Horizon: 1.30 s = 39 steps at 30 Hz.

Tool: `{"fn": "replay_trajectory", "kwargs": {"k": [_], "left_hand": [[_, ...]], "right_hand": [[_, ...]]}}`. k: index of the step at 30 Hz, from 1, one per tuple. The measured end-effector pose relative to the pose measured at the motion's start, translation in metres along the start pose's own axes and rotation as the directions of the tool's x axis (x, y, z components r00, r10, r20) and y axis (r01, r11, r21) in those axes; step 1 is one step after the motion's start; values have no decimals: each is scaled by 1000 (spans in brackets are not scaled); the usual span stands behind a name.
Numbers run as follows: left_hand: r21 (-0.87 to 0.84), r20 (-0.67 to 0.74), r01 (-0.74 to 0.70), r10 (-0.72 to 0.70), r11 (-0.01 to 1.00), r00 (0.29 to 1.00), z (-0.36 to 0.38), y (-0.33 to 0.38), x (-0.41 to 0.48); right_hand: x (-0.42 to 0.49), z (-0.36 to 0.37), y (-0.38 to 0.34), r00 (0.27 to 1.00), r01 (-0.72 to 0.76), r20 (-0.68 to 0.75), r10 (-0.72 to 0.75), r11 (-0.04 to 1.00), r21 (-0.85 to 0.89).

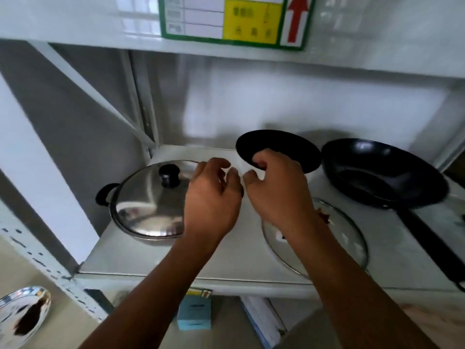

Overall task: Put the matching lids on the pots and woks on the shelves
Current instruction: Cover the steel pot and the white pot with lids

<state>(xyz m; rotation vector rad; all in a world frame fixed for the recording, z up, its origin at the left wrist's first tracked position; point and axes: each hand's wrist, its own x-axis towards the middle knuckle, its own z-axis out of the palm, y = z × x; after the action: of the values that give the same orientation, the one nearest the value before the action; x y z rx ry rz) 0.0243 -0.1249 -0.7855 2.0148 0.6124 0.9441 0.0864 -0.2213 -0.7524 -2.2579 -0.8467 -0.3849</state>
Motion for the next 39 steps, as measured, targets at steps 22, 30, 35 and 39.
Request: {"fn": "replay_trajectory", "kwargs": {"k": [22,30,35,39], "left_hand": [[345,383,206,-337,916,860,93,22,-13],[308,396,278,-388,910,832,72,11,6],[233,425,319,-391,919,816,59,7,2],[249,472,281,-370,927,800,41,10,-14]], "right_hand": [[-36,5,188,956,-115,224,189,946,-304],[-69,-52,163,987,-145,40,155,973,-177],[-72,-76,140,990,-139,-32,137,988,-72],[-51,-82,117,994,-82,-80,79,996,-36]]}}
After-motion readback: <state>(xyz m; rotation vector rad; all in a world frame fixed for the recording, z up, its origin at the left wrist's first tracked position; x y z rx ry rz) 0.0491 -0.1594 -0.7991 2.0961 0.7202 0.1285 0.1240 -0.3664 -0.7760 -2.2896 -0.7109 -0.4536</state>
